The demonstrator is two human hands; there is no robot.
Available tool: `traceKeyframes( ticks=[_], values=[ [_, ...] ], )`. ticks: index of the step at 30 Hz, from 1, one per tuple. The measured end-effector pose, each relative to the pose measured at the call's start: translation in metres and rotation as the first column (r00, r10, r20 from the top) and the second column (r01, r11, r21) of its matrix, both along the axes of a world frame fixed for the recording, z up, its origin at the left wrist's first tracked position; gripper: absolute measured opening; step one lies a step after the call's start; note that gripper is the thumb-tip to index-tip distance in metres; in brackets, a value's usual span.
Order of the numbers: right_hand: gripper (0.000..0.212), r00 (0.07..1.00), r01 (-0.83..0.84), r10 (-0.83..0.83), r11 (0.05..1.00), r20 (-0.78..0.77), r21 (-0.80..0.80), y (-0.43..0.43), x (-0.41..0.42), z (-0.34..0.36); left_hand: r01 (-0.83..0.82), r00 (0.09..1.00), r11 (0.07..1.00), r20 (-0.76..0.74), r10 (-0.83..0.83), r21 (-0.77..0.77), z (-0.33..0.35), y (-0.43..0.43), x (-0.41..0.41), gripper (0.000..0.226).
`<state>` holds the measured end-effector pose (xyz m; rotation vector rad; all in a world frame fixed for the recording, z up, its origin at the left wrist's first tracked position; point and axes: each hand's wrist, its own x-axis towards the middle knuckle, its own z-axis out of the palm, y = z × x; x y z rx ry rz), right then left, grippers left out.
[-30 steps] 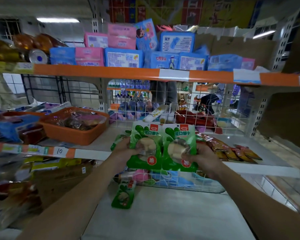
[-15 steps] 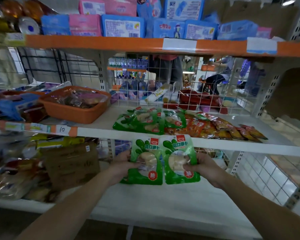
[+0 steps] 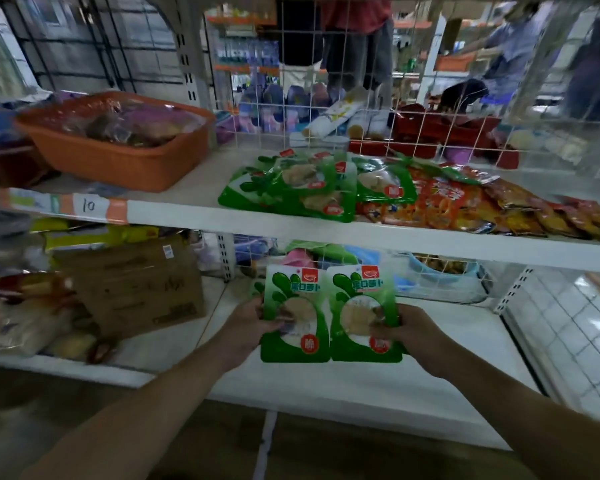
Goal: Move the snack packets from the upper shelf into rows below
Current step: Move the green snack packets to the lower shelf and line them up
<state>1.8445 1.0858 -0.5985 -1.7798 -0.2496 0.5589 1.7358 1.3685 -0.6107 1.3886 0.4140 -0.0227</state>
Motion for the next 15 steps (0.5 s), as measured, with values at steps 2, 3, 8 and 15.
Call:
traceKeyframes(
  ticks=[2,3,8,15],
  values=[
    [0.029,1.0,0.016,-0.016,1.0,-0.013,0.007,0.011,0.014,-0.015,0.004,1.0,1.0,-0.015,-0.004,0.009,-0.015,0.011,0.013,0.046],
    [0.029,1.0,0.019,-0.019,1.0,-0.015,0.001,0.017,0.022,-0.024,0.005,1.0,1.0,-0.019,-0.005,0.017,-0.023,0.017,0.018,0.045],
    [0.033,0.998,0.019,-0.018,1.0,-0.067,0.009,0.061,0.059,-0.07,-0.053,0.997,0.998,-0.054,0.054,0.033,-0.068,0.051,0.05,0.037],
    [0.031,0.98,0.083,-0.068,0.994,-0.186,0.074,0.119,0.083,-0.137,-0.099,0.99,0.995,-0.103,0.101,0.026,-0.118,0.088,0.093,0.037]
  ],
)
